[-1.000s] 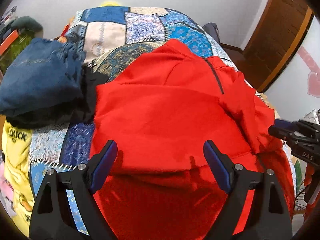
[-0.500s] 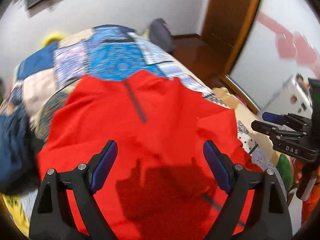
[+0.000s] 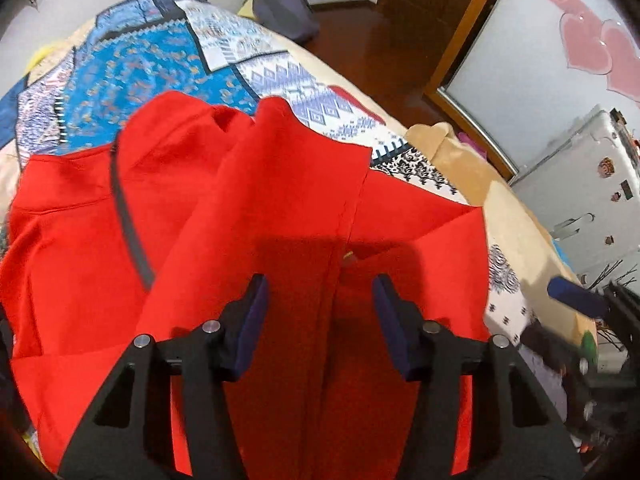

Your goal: Fold large clothes

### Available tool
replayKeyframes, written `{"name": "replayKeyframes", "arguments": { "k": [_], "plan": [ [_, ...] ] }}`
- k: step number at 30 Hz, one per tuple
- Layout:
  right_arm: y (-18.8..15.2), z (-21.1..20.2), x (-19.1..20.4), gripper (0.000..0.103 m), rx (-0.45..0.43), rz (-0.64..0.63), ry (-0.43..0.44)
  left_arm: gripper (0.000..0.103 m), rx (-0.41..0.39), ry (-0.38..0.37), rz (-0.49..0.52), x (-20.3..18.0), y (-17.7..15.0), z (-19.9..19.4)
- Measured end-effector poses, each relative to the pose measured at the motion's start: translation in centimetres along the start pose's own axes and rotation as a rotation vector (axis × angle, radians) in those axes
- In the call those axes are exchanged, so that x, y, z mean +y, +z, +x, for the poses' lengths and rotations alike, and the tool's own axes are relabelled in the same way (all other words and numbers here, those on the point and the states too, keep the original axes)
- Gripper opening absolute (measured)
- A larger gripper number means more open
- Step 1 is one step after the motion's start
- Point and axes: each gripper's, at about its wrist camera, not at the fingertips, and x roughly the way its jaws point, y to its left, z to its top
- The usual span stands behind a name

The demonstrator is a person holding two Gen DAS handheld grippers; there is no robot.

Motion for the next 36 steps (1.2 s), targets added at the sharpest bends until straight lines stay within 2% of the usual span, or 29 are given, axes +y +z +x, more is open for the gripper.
{"name": "replayKeyframes", "arguments": {
  "k": [1, 4, 5, 8, 11, 14, 19, 23, 28, 32, 36],
  "plan": [
    [0.0, 0.2, 0.0, 0.048, 0.004, 0.002, 0.004, 0.051, 0.011, 0.001, 0.005, 0.0, 0.2, 0.6],
    [-0.1, 0.5, 0.0, 0.048, 0.010, 0.003, 0.010, 0.030, 0.028, -0.007, -0.004, 0.3, 0.5, 2.1],
    [-0.1, 0.6, 0.1, 0.048, 0.010, 0.003, 0.010, 0.028, 0.030, -0.017, -0.015, 0.5, 0.6, 2.2],
    [-0.2, 0.5, 0.1, 0.048, 0.010, 0.002, 0.009, 0.002, 0.017, -0.088, -0.092, 2.1, 0.6, 2.1],
    [-0.1, 0.4, -0.1, 0.048, 0.010, 0.009, 0.010, 0.002, 0.000, -0.121, -0.154, 3.6, 0.6, 1.1],
    [0.0, 0.1, -0.1, 0.048, 0.004, 0.015, 0.011, 0.002, -0.053, -0.148, -0.205, 5.1, 0.6, -1.6],
    [0.3, -0.5, 0.6, 0.048, -0.007, 0.022, 0.031, 0.001, -0.215, -0.181, -0.228, 7.6, 0.0, -9.7],
    [0.7, -0.9, 2.2, 0.048, -0.018, -0.001, 0.050, 0.001, -0.340, -0.139, -0.226, 9.8, -2.0, -16.1],
    [0.6, -0.6, 4.7, 0.048, -0.005, -0.052, 0.075, 0.001, -0.452, -0.036, -0.257, 13.2, -7.2, -22.4],
    [-0.1, 1.0, 6.8, 0.048, 0.050, -0.102, 0.086, 0.001, -0.441, 0.020, -0.309, 15.7, -11.8, -23.0],
    [-1.2, 3.2, 8.3, 0.048, 0.113, -0.161, 0.049, 0.002, -0.323, 0.069, -0.408, 18.7, -17.5, -19.0]
  ]
}}
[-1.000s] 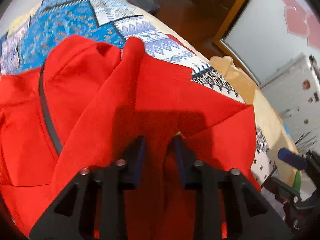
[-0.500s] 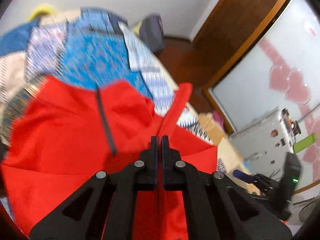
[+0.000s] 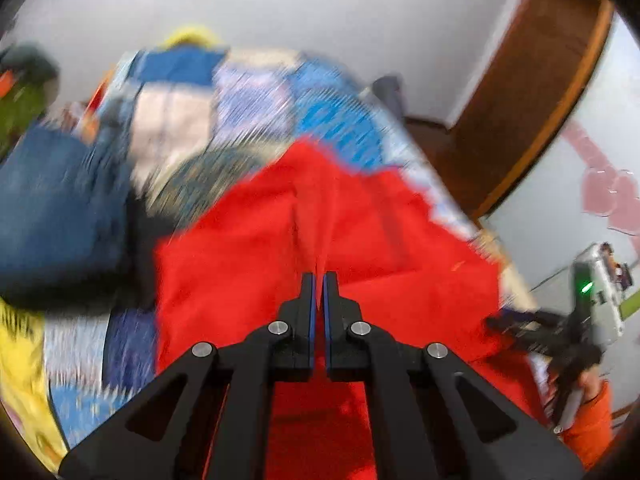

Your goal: Fold large clothes

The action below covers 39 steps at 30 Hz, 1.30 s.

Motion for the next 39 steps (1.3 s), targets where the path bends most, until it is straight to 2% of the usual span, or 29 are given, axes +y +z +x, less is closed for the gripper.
{"name": "replayKeyframes", "arguments": {
  "k": [2, 4, 6, 10, 12, 13, 14, 15, 19, 22, 26, 27, 28, 29, 30, 32, 36, 39],
  "plan": [
    [-0.4, 0.4, 0.4, 0.048, 0.011, -0.028, -0.030, 0.002, 0.061, 0.034, -0.044, 1.9, -2.0, 1.6],
    [-0.6, 0.6, 1.0, 0.049, 0.008, -0.060, -0.061, 0.002, 0.134, 0.039, -0.113, 4.3, -4.5, 3.4],
    [-0.6, 0.4, 1.3, 0.049, 0.007, -0.082, -0.081, 0.002, 0.167, 0.029, -0.156, 5.9, -6.1, 4.0],
    [-0.5, 0.4, 1.4, 0.049, 0.014, -0.087, -0.094, 0.005, 0.137, -0.027, -0.200, 7.1, -6.2, 3.4],
    [-0.5, 0.5, 1.5, 0.049, 0.013, -0.082, -0.094, 0.020, 0.115, -0.044, -0.215, 7.6, -5.7, 3.2],
    [-0.5, 0.5, 1.4, 0.049, 0.012, -0.079, -0.094, 0.033, 0.106, -0.052, -0.225, 8.0, -5.4, 3.2],
    [-0.7, 0.4, 1.5, 0.049, 0.011, -0.078, -0.094, 0.041, 0.091, -0.061, -0.242, 8.2, -5.4, 3.1],
    [-0.7, 0.4, 1.5, 0.049, 0.008, -0.077, -0.093, 0.041, 0.080, -0.072, -0.261, 8.6, -5.1, 3.1],
    [-0.7, 0.6, 1.5, 0.049, 0.007, -0.074, -0.091, 0.041, 0.068, -0.107, -0.321, 10.3, -4.2, 4.0],
    [-0.7, 0.6, 1.5, 0.049, 0.007, -0.076, -0.090, 0.041, 0.052, -0.103, -0.386, 11.8, -3.5, 4.5],
    [-0.8, 0.7, 1.4, 0.050, 0.002, -0.075, -0.086, 0.039, 0.022, -0.070, -0.422, 12.9, -2.5, 4.9],
    [-0.8, 0.7, 1.3, 0.050, 0.002, -0.075, -0.085, 0.036, 0.020, -0.065, -0.419, 13.0, -2.3, 5.0],
    [-0.8, 0.7, 1.3, 0.051, 0.002, -0.073, -0.084, 0.025, 0.023, -0.066, -0.407, 12.9, -2.2, 5.0],
    [-0.8, 0.8, 1.3, 0.051, 0.002, -0.071, -0.084, 0.006, 0.031, -0.067, -0.383, 12.6, -2.0, 4.9],
    [-0.8, 0.8, 1.3, 0.051, 0.002, -0.070, -0.083, 0.004, 0.036, -0.063, -0.359, 12.2, -1.8, 4.8],
    [-0.8, 0.8, 1.3, 0.051, 0.001, -0.071, -0.084, 0.004, -0.008, 0.000, -0.292, 11.1, -1.6, 3.2],
    [-0.8, 0.8, 1.4, 0.051, -0.002, -0.075, -0.085, 0.004, -0.093, 0.020, -0.255, 10.2, -2.1, -0.7],
    [-0.8, 0.9, 1.5, 0.051, -0.001, -0.080, -0.088, 0.004, -0.069, 0.034, -0.261, 10.5, -3.5, -1.4]
  ]
}}
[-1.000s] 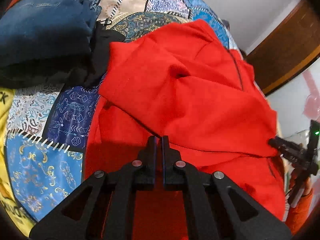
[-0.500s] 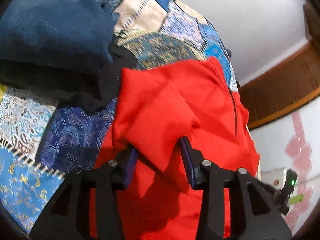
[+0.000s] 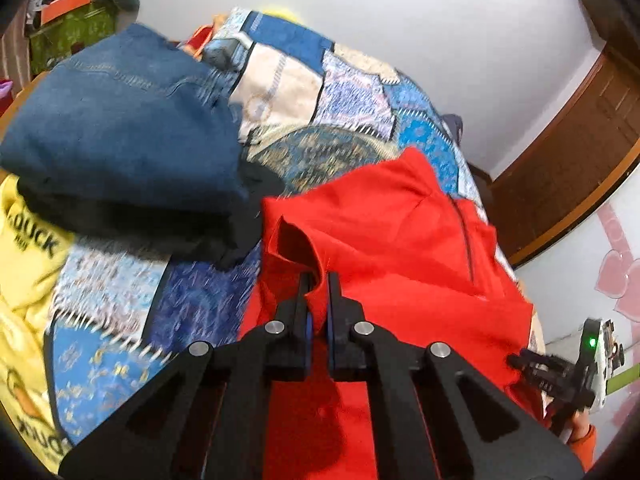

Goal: Fold large clothes
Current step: 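Release the left tool and move both tools toward the jacket collar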

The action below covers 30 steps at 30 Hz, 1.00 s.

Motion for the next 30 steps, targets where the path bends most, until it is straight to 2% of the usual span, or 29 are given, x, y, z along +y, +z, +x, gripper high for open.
{"name": "replayKeyframes", "arguments": {
  "k": [7, 9, 12, 15, 18, 20, 25, 30],
  "plan": [
    [-0.2, -0.2, 0.1, 0.051, -0.004, -0.005, -0.010, 0.011, 0.160, 0.152, 0.010, 2.7, -3.7, 4.0],
    [-0.3, -0.2, 0.1, 0.051, -0.004, -0.007, -0.011, 0.011, 0.175, 0.210, 0.027, 3.3, -4.5, 4.2],
    [-0.2, -0.4, 0.2, 0.051, 0.002, -0.014, -0.019, 0.012, 0.182, 0.241, 0.058, 3.8, -5.2, 3.3],
    [-0.1, -0.8, 0.5, 0.051, 0.004, -0.032, -0.036, 0.026, 0.162, 0.255, 0.096, 3.5, -5.2, 1.9],
    [0.1, -1.5, 0.6, 0.051, -0.004, -0.051, -0.037, 0.032, 0.109, 0.264, 0.138, 2.5, -4.3, 0.1],
    [0.4, -2.1, 0.7, 0.051, -0.017, -0.059, -0.031, 0.041, 0.082, 0.249, 0.159, 1.5, -3.5, -0.8],
    [2.2, -4.4, 0.5, 0.051, -0.095, -0.072, -0.027, 0.048, 0.013, 0.203, 0.221, -1.9, -1.1, -2.3],
    [5.0, -6.1, 0.3, 0.051, -0.176, -0.062, -0.025, 0.055, -0.024, 0.160, 0.287, -5.7, 2.0, -1.3]
  ]
}}
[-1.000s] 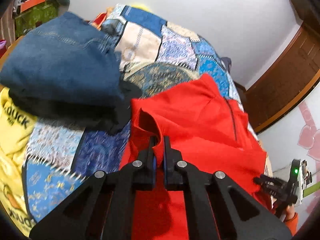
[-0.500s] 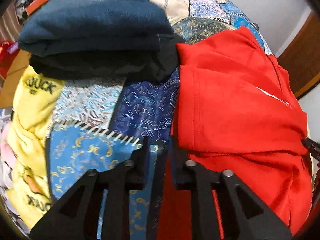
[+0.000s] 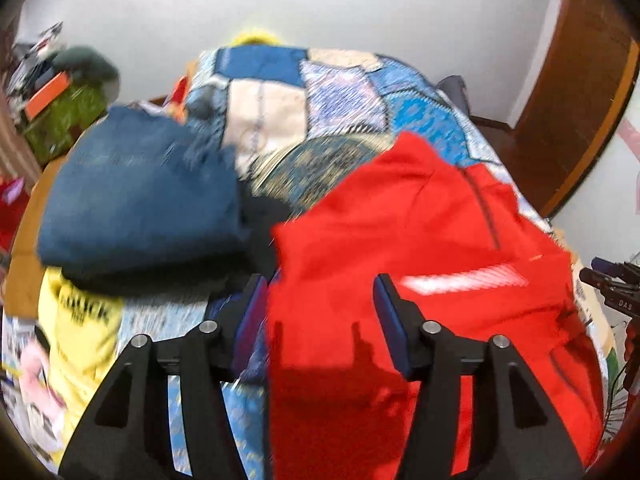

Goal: Fold large clothes
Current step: 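Release the left tool and move both tools toward the jacket collar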

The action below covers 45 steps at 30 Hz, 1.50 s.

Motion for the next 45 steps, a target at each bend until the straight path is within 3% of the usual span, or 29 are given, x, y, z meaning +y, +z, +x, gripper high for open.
{"name": "replayKeyframes", "arguments": {
  "k": [9, 17, 25, 32, 34, 38, 39, 41, 43, 45],
  "plan": [
    [5.8, 1.9, 0.1, 0.051, -0.067, 0.011, 0.016, 0.059, -0.040, -0.042, 0.100, -5.1, 7.4, 3.8],
    [9.9, 6.7, 0.4, 0.051, -0.024, 0.037, 0.049, 0.060, 0.044, -0.114, 0.037, -6.0, 12.7, 11.6],
    [12.7, 13.7, 0.1, 0.051, 0.087, 0.067, 0.068, 0.060, 0.149, -0.178, -0.033, -6.6, 13.8, 19.0],
    [12.9, 18.9, -0.9, 0.053, 0.193, 0.130, 0.118, 0.060, 0.210, -0.191, 0.004, -8.0, 13.3, 23.7],
    [12.6, 19.2, -1.4, 0.061, 0.186, 0.164, 0.153, 0.062, 0.184, -0.192, 0.021, -8.2, 13.1, 23.8],
    [12.2, 19.1, -1.8, 0.059, 0.178, 0.177, 0.207, 0.062, 0.163, -0.185, 0.130, -9.2, 12.4, 23.5],
    [12.0, 18.9, -1.8, 0.057, 0.170, 0.168, 0.209, 0.060, 0.153, -0.177, 0.163, -9.6, 12.1, 23.3],
    [11.8, 18.6, -1.6, 0.046, 0.153, 0.149, 0.216, 0.044, 0.137, -0.172, 0.190, -10.1, 11.8, 22.8],
    [11.4, 17.9, -1.2, 0.024, 0.147, 0.120, 0.249, 0.028, 0.129, -0.170, 0.199, -10.3, 11.7, 22.4],
    [11.3, 17.1, -0.8, 0.017, 0.141, 0.107, 0.264, 0.013, 0.128, -0.158, 0.204, -10.6, 11.5, 22.0]
  ]
}}
